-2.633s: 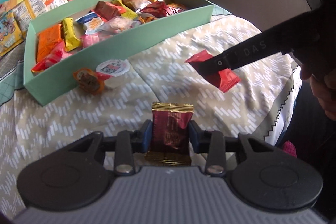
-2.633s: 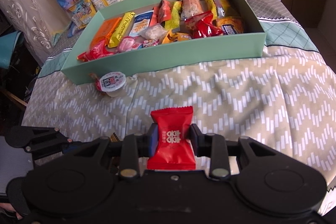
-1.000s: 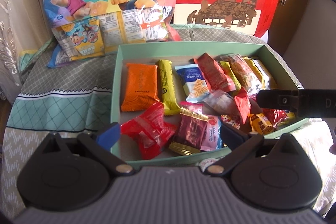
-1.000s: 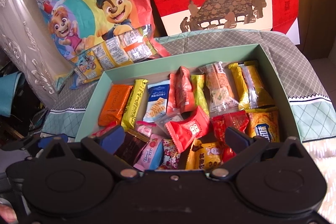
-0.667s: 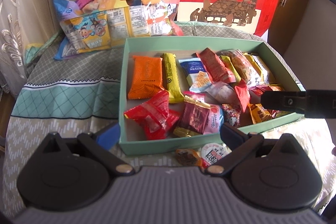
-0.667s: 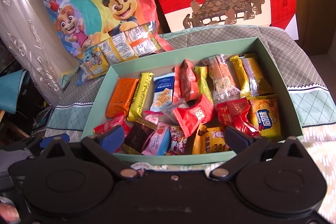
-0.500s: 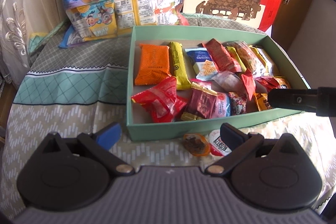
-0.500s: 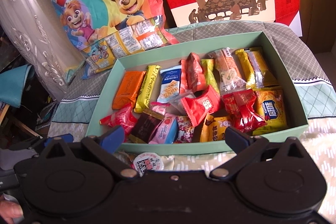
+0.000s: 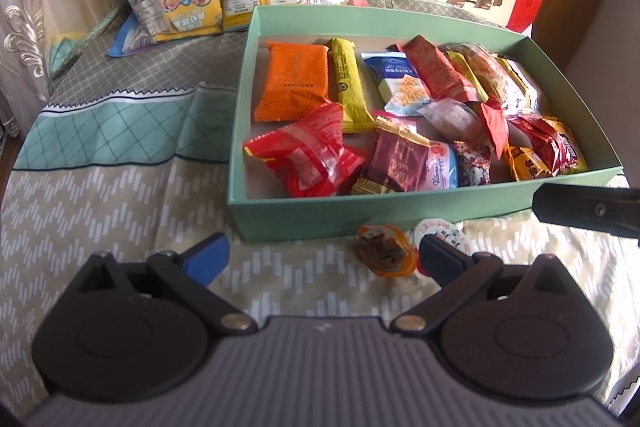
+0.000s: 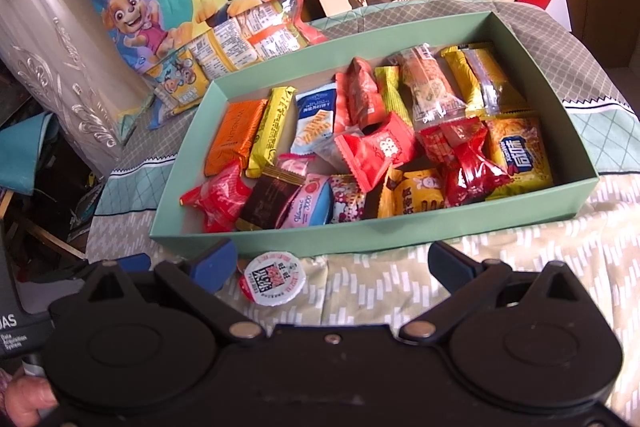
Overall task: Organize snacks
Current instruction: 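Grasp the orange jelly cup with the left tool while the right grasps the white yogurt cup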
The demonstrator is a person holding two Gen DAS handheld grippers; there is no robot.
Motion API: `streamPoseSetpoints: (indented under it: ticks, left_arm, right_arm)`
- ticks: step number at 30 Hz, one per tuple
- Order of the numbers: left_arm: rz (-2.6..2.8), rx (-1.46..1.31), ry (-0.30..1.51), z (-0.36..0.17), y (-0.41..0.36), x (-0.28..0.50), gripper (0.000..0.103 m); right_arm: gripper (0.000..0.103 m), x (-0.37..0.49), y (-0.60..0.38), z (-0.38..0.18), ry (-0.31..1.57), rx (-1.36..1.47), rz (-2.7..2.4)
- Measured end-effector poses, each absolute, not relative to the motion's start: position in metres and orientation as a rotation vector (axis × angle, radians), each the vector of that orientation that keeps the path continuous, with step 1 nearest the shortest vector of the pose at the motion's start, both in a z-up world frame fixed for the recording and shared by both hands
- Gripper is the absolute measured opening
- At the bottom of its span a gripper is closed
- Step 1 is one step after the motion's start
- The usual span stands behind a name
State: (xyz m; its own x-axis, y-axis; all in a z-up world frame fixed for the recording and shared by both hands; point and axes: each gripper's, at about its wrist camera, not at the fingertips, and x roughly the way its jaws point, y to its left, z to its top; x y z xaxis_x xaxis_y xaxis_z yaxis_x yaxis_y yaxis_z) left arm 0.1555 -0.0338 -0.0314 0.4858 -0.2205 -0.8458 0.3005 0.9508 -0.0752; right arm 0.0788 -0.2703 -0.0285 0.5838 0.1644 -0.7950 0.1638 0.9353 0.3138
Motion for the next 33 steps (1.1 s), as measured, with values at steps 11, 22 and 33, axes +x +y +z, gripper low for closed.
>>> streamPoseSetpoints:
  ticks: [11,22,33]
  left_arm:
    - [-0.249,0.121,1.038,-0.050,-0.003,0.158,0.103]
    - [-0.371,0.058,1.006,-0.038,-0.027,0.164,0.103]
    - [-0.294,0.102,1.061,-0.062,0.001,0.164,0.103]
  right_arm:
    - [0.093,0.093,-0.250,-0.054,1.007,0.426,0.030]
    - [0.062,0.104,-0.248,-0.059,1.003,0.450,-0.022]
    - [0.061,0.113,-0.226,-0.070,1.061,0.424,0.056]
